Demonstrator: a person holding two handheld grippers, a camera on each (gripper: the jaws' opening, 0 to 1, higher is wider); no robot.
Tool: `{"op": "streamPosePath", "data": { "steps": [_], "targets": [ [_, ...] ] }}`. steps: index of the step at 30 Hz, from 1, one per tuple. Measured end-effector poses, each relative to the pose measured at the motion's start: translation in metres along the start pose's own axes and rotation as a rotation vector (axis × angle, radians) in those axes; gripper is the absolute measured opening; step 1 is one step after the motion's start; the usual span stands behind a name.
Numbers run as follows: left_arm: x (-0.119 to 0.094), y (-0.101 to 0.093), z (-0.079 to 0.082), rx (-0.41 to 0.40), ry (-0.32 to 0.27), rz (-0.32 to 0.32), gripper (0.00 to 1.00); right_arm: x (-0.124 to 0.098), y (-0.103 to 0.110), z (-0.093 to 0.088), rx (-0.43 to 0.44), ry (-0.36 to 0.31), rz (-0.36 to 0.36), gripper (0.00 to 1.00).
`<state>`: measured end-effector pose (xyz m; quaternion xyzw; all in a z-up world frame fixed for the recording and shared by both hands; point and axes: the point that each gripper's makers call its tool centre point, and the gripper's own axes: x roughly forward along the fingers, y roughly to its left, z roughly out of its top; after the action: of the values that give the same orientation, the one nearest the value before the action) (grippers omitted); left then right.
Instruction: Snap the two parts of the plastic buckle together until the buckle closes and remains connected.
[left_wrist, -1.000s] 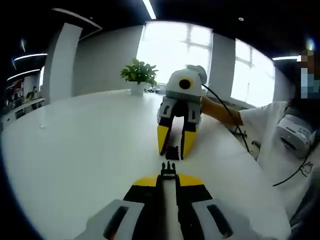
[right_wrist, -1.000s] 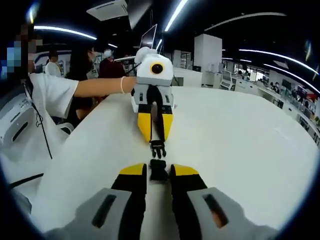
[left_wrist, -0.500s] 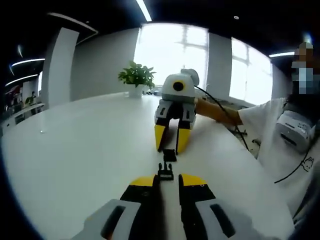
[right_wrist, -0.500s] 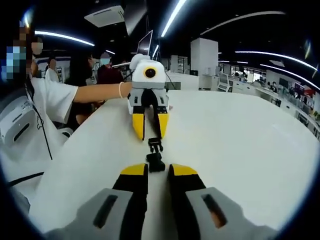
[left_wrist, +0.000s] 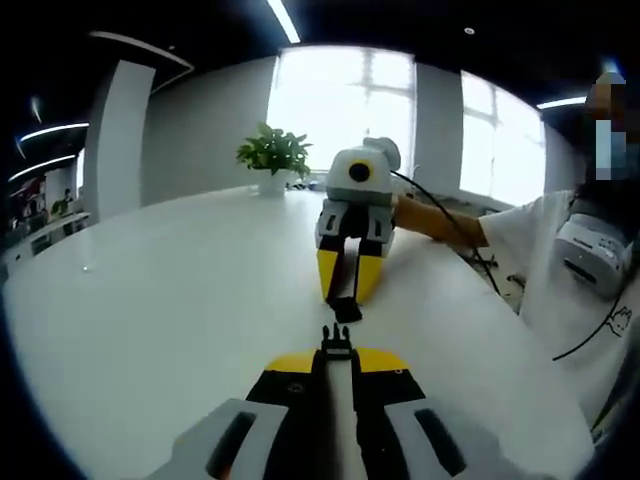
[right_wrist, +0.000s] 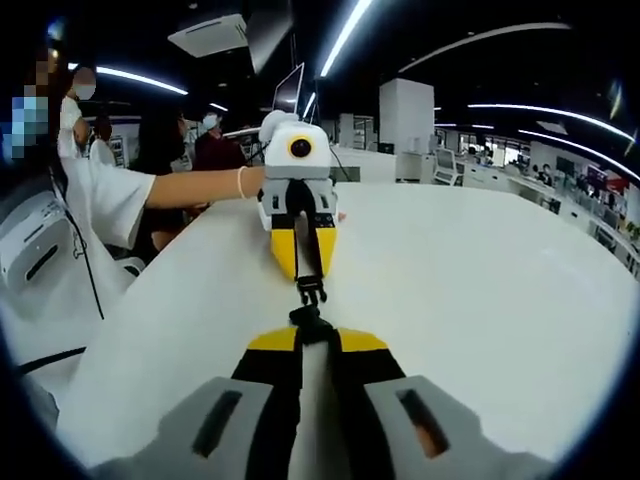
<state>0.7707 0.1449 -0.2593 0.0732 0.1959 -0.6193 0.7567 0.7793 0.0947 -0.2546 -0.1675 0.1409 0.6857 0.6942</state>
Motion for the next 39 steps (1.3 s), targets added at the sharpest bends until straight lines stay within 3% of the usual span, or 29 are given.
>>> {"op": "streamPosePath", "data": {
  "steps": [4, 14, 24, 39],
  "targets": [
    [0.0008, 0.0003, 0.0004, 0.007, 0.003, -0.002, 0.11, 0.0009, -0.0003, 0.0009, -0.036, 0.008, 0.003, 0.16],
    [0.0032, 0.0029, 0.0026, 0.013, 0.011, 0.014, 0.11, 0.0034, 0.0027, 0.0010, -0.013, 0.003, 0.024, 0.12],
    [0.0035, -0.0001, 0.0023, -0.003, 0.008, -0.005, 0.11, 0.0019, 0.0002, 0.0004, 0.057, -0.001, -0.023, 0.12],
    [0.0042, -0.0023, 0.0095, -0.012, -0.034, -0.015, 0.11, 0.0051, -0.0038, 0.0027, 0.059, 0.026, -0.108, 0.12]
  ]
}}
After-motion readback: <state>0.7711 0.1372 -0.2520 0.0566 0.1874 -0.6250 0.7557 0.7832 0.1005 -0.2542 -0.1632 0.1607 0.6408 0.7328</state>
